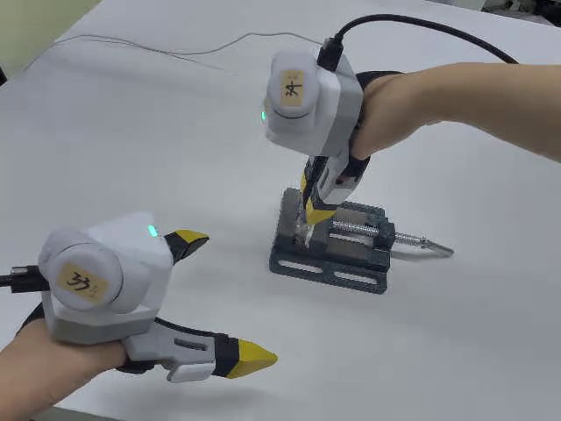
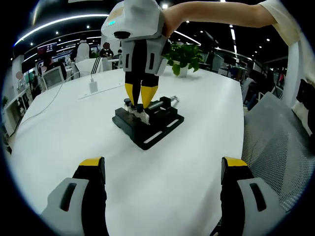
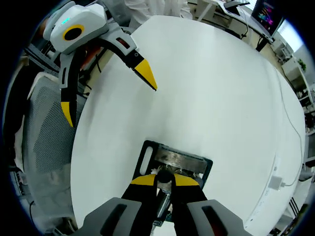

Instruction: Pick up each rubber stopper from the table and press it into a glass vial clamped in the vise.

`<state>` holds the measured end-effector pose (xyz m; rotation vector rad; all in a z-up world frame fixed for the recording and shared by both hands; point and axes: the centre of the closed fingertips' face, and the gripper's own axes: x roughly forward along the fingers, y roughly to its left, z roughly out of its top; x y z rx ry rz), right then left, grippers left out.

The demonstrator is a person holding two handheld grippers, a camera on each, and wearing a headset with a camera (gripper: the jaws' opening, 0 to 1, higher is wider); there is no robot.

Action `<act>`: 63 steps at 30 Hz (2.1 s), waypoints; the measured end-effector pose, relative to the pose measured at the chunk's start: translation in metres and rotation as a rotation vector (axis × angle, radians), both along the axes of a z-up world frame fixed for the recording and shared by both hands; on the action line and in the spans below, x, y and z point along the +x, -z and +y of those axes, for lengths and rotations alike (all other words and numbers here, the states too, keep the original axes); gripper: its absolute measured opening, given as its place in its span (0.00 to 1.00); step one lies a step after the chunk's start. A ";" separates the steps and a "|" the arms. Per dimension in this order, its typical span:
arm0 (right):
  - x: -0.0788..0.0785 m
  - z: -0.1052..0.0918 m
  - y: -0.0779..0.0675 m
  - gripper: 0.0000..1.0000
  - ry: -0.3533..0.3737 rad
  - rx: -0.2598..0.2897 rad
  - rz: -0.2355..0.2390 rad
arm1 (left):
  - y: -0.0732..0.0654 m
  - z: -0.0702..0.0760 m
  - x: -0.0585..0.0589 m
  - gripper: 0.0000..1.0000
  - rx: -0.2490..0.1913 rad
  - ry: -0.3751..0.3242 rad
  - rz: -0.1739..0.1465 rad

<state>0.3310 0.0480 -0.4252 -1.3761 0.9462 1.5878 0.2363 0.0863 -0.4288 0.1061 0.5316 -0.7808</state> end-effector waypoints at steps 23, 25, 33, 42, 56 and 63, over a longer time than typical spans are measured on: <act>0.003 -0.010 -0.011 0.09 -0.040 0.046 -0.014 | -0.003 0.000 0.000 0.97 0.004 -0.006 -0.004; 0.003 -0.011 -0.013 0.08 -0.028 0.060 -0.003 | -0.004 0.000 0.001 0.97 0.003 -0.007 -0.006; 0.002 -0.006 -0.015 0.04 0.015 0.117 0.025 | -0.006 -0.001 0.004 0.97 0.001 -0.005 -0.009; 0.002 0.001 -0.009 0.01 0.009 0.127 0.034 | -0.003 -0.001 0.003 0.97 0.000 -0.003 0.000; -0.006 0.002 -0.006 0.00 0.009 0.122 0.043 | 0.003 0.001 0.002 0.97 -0.001 -0.002 0.015; -0.003 0.003 -0.006 0.00 0.011 0.107 0.065 | 0.005 0.000 0.003 0.97 -0.004 0.001 0.019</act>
